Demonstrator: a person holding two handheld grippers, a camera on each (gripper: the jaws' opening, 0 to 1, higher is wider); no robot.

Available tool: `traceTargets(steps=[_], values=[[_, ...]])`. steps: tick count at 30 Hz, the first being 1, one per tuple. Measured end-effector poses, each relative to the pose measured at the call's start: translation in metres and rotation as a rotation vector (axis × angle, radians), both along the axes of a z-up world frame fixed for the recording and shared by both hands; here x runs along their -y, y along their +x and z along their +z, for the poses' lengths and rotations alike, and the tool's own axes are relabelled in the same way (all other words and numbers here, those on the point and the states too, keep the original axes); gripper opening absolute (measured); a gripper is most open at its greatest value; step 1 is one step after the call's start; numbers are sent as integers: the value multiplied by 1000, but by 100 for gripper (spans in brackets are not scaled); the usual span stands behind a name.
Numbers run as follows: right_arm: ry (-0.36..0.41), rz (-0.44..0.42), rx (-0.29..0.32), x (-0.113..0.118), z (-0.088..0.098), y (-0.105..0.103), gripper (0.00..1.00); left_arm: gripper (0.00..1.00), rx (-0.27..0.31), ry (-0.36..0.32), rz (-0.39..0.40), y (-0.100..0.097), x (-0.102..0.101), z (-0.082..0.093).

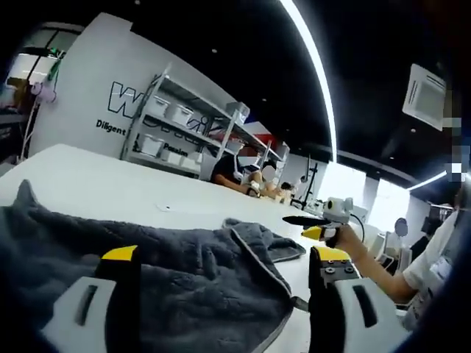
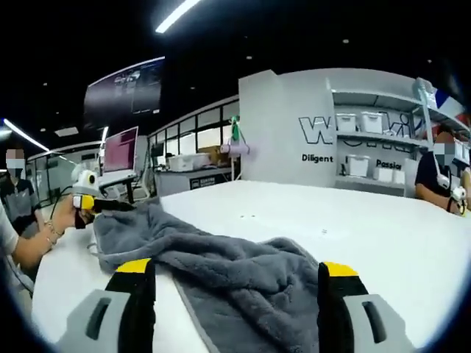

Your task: Fold the towel on the table until its edges align and the towel forms a compact rectangular stack.

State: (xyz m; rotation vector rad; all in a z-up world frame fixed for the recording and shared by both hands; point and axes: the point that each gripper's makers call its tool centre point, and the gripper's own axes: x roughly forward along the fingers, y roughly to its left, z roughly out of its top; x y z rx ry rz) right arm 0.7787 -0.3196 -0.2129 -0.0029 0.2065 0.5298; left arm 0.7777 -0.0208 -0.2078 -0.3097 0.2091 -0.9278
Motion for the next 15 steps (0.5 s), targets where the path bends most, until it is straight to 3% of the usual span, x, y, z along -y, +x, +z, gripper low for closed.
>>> traceTargets(steps=[5, 9, 15], values=[[35, -26, 53, -2, 31, 14, 97, 99, -3, -27, 0, 1, -3, 4], [45, -46, 49, -4, 54, 31, 97, 99, -5, -63, -17, -1, -2, 9], [-61, -130, 56, 7, 69, 60, 92, 99, -5, -75, -1, 3, -8, 10]])
